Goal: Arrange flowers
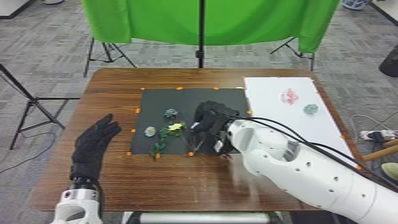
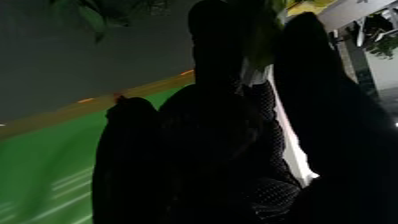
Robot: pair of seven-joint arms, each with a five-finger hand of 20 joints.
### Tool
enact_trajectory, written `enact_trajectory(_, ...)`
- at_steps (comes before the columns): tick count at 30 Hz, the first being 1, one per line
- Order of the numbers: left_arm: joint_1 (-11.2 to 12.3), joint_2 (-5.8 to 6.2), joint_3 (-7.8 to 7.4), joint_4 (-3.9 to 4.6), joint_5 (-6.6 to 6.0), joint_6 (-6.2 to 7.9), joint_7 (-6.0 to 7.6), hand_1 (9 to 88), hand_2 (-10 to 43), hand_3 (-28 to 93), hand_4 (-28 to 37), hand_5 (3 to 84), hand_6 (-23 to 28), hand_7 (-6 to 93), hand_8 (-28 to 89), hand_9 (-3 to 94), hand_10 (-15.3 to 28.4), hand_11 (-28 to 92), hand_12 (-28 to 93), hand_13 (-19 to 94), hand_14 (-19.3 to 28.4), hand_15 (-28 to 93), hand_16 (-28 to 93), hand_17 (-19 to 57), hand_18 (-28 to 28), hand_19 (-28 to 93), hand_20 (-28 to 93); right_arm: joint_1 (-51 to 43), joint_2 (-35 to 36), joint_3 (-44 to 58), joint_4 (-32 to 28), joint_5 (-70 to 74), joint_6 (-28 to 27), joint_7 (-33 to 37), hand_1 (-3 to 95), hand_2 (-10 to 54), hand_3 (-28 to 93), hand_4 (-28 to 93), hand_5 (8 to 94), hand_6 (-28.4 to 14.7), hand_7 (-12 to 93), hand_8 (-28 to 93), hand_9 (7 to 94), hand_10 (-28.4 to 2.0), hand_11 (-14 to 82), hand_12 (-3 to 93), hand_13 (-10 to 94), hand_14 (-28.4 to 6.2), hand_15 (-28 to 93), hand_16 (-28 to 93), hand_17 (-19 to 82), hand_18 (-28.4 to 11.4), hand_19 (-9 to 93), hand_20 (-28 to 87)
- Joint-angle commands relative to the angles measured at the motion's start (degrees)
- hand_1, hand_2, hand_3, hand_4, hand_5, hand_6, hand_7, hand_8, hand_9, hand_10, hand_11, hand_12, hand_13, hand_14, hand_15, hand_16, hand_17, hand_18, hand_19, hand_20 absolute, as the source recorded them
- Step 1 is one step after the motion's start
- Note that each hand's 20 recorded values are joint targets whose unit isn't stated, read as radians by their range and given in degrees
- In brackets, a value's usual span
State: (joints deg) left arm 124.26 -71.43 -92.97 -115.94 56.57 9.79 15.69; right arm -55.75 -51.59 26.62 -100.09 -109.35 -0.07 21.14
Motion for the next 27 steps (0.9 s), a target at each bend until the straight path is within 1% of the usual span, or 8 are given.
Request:
enact_trajectory(1, 0.66, -0.53, 0.94, 1.10, 0.38, -0.81, -0.90, 25.2, -1.2, 67, -23.5, 45.6, 3.1, 11.0, -5, 43.2, 12.4, 15, 15, 32, 16.4, 23, 4, 3.9, 13.5, 7, 22, -0.76, 0.16, 2.86, -0.74, 0.99, 0.63, 0.08, 45.8, -9.5, 58, -23, 68.3, 0.1, 15, -8, 81.5, -13.0, 24.5, 25.4, 92, -1.8, 56, 36, 68, -9.1, 93, 55)
enact_trajectory(9, 1.13, -0.90, 0.80, 0.82, 0.50, -0.65, -0.33, 25.4, -1.5, 67, -23.3, 45.6, 3.1, 11.0, -5, 43.3, 12.5, 15, 15, 32, 16.3, 23, 4, 3.9, 13.5, 6, 22, -0.70, 1.41, 7.48, -1.97, 1.30, 3.38, 0.47, 43.5, -9.5, 57, -24, 67.8, 0.0, 15, -8, 81.2, -13.1, 24.8, 24.9, 92, -2.1, 55, 37, 68, -9.2, 93, 54)
enact_trajectory(13, 0.92, -0.91, 0.74, 0.90, 0.56, -0.62, -0.13, 25.6, -1.6, 67, -23.2, 45.5, 3.0, 11.1, -5, 43.2, 12.5, 15, 15, 32, 16.4, 23, 4, 3.9, 13.5, 6, 22, -1.67, 5.48, 14.04, -4.69, -5.00, 9.07, 2.62, 42.7, -9.5, 58, -23, 68.2, 0.1, 15, -8, 79.2, -13.0, 23.9, 24.9, 91, -2.6, 55, 37, 65, -10.8, 93, 54)
enact_trajectory(15, 0.94, -1.01, 0.70, 0.86, 0.63, -0.52, -0.06, 25.5, -1.6, 67, -23.1, 45.6, 3.1, 11.1, -5, 43.2, 12.4, 15, 15, 32, 16.4, 23, 4, 3.9, 13.5, 6, 22, -3.49, 8.10, 19.31, -5.65, -7.88, 9.23, 5.79, 42.1, -9.5, 59, -22, 68.0, 0.1, 16, -8, 77.3, -13.4, 22.4, 24.4, 89, -2.9, 54, 37, 63, -11.7, 93, 54)
enact_trajectory(20, 1.79, -1.04, 0.41, 0.70, 0.31, -0.07, 0.16, 25.6, -1.7, 67, -23.2, 45.6, 3.0, 11.0, -5, 43.2, 12.5, 15, 15, 32, 16.3, 23, 4, 3.9, 13.5, 6, 22, -10.32, 12.59, 34.15, -4.47, -9.28, -4.24, 16.62, 39.7, -9.5, 58, -19, 59.6, -1.5, 10, -6, 68.0, -17.1, 12.2, 20.8, 86, -4.4, 52, 36, 60, -11.8, 93, 51)
enact_trajectory(21, 2.01, -1.04, 0.32, 0.60, 0.27, 0.02, 0.01, 25.6, -1.7, 67, -23.2, 45.6, 3.0, 11.0, -5, 43.2, 12.5, 15, 15, 32, 16.3, 23, 4, 3.9, 13.5, 6, 22, -11.60, 13.39, 35.79, -3.21, -8.13, -5.15, 17.77, 39.1, -9.5, 57, -19, 57.3, -1.9, 9, -6, 65.8, -18.0, 10.6, 20.3, 86, -4.9, 52, 35, 60, -11.7, 93, 50)
enact_trajectory(24, 2.32, -1.04, 0.11, 0.46, 0.39, 0.07, -0.09, 25.6, -1.6, 67, -23.1, 45.6, 3.1, 11.1, -5, 43.2, 12.4, 15, 15, 32, 16.4, 23, 4, 3.9, 13.5, 6, 22, -13.43, 13.79, 38.51, 1.09, -5.90, -12.11, 20.81, 37.3, -9.5, 56, -18, 52.2, -2.2, 6, -6, 59.5, -20.0, 7.9, 19.0, 84, -5.8, 51, 35, 59, -11.9, 92, 49)
enact_trajectory(27, 2.14, -1.14, 0.11, 0.42, 0.38, 0.25, 0.04, 25.7, -1.6, 67, -23.1, 45.7, 3.1, 11.0, -5, 43.3, 12.5, 15, 15, 32, 16.4, 23, 4, 3.9, 13.5, 6, 22, -14.04, 13.05, 38.20, 5.09, -4.23, -15.90, 21.71, 35.5, -9.5, 56, -17, 48.7, -2.0, 5, -5, 54.2, -21.6, 6.6, 18.3, 83, -6.4, 51, 34, 58, -12.8, 92, 49)
